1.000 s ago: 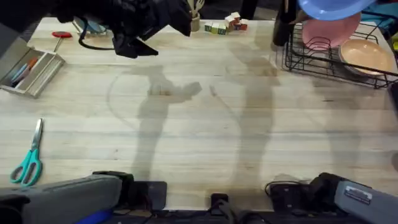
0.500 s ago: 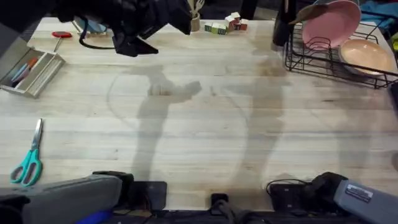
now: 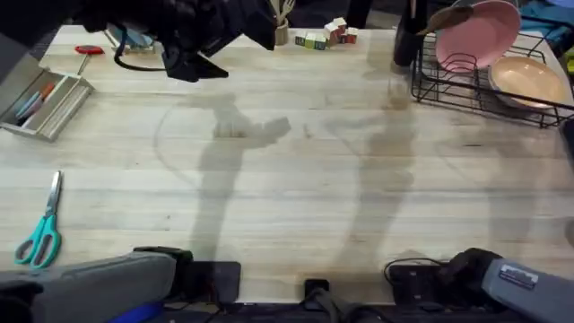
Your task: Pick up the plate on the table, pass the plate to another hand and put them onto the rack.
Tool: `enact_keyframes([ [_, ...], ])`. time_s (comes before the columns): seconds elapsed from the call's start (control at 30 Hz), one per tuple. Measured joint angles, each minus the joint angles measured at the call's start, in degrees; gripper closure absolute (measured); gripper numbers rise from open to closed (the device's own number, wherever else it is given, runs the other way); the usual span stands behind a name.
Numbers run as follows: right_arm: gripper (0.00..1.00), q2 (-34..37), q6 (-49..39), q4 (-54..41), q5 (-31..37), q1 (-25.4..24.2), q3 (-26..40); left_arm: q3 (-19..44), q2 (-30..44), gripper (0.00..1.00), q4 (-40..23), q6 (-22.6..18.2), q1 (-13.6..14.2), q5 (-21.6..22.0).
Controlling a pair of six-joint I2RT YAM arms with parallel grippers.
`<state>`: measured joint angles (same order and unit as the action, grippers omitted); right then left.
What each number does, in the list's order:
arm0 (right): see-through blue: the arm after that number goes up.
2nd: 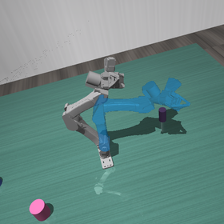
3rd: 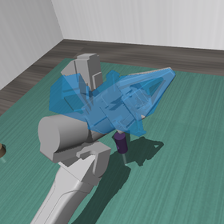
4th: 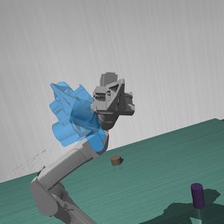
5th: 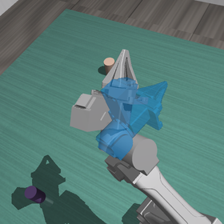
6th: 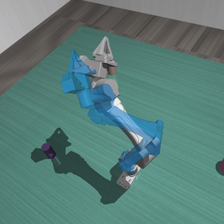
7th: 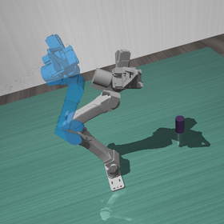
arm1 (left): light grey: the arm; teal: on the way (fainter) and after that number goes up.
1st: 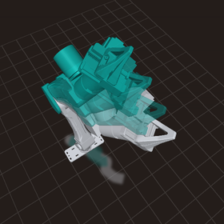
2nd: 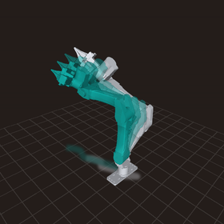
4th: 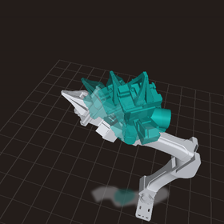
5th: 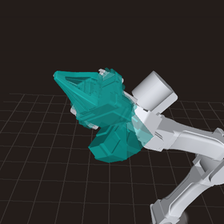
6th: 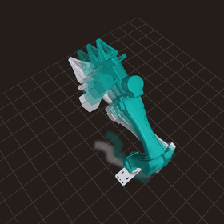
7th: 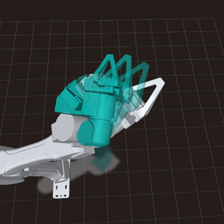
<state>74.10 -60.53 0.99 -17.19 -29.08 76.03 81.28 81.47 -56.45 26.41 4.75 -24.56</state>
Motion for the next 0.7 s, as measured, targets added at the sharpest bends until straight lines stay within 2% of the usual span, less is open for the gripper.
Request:
enact_keyframes([
  [0.37, 0.973, 9.0, -20.5, 1.8, -0.1, 0.0, 0.0, 0.0, 0.0, 0.006, 0.0, 0.0, 0.0, 0.0],
  [0.7, 0.973, 16.8, -29.0, 7.5, -2.7, 0.0, 0.0, 0.0, 0.0, 0.006, -0.1, 0.0, 0.0, 0.0],
])
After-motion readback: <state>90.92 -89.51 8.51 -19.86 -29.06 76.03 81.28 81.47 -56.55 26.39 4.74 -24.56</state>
